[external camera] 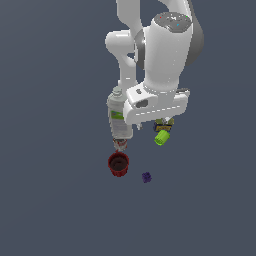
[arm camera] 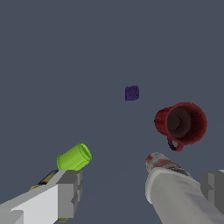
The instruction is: Pick up a designated object from a clutter of objects.
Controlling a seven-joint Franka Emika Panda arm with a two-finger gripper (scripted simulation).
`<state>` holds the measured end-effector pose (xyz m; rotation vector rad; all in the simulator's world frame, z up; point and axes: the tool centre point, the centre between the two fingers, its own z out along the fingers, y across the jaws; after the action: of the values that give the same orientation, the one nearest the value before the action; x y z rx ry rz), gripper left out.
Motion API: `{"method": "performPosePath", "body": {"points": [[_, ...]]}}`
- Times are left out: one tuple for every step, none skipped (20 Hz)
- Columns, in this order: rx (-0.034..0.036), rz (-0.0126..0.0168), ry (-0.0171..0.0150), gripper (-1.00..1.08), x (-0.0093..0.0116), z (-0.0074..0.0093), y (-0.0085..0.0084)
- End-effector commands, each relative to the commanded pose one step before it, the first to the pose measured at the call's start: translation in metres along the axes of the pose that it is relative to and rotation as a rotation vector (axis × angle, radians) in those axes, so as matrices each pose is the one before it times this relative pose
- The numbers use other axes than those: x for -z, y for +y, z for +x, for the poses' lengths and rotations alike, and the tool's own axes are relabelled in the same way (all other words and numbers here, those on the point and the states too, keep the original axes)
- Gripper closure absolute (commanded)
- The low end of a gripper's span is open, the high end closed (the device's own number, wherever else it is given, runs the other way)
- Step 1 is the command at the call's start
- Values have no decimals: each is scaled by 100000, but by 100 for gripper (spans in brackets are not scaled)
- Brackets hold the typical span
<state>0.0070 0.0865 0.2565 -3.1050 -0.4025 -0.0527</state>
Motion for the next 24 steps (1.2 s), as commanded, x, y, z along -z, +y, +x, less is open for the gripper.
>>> {"method": "performPosePath", "body": {"points": [[7620, -606, -635, -92, -2386, -417, -1394], [3473, -221, -253, -92, -1048, -179, -656], [3667, -190, -256, -92, -1085, -194, -707], [3719, -149, -248, -92, -1078, -200, -733], [3739, -105, -235, -92, -1061, -204, -753], [3750, -61, -221, -92, -1042, -205, -773], [3620, -17, -197, -92, -985, -197, -762], [3439, 22, -172, -92, -917, -186, -738], [3253, 54, -148, -92, -852, -174, -712], [3065, 80, -125, -92, -788, -161, -682], [2875, 101, -105, -92, -726, -148, -650], [2683, 117, -86, -92, -667, -135, -616], [2488, 127, -69, -92, -609, -123, -579], [2293, 133, -54, -92, -553, -110, -540], [2095, 135, -41, -92, -499, -98, -499], [1899, 134, -30, -92, -447, -87, -457], [1699, 128, -21, -92, -396, -76, -412], [1502, 120, -14, -92, -346, -65, -367], [1302, 110, -9, -92, -298, -55, -321], [1101, 96, -5, -92, -250, -46, -272], [902, 82, -2, -92, -203, -36, -224], [701, 65, 0, -92, -157, -28, -175], [500, 47, 0, -92, -112, -20, -125], [300, 29, 0, -92, -67, -12, -75]]}}
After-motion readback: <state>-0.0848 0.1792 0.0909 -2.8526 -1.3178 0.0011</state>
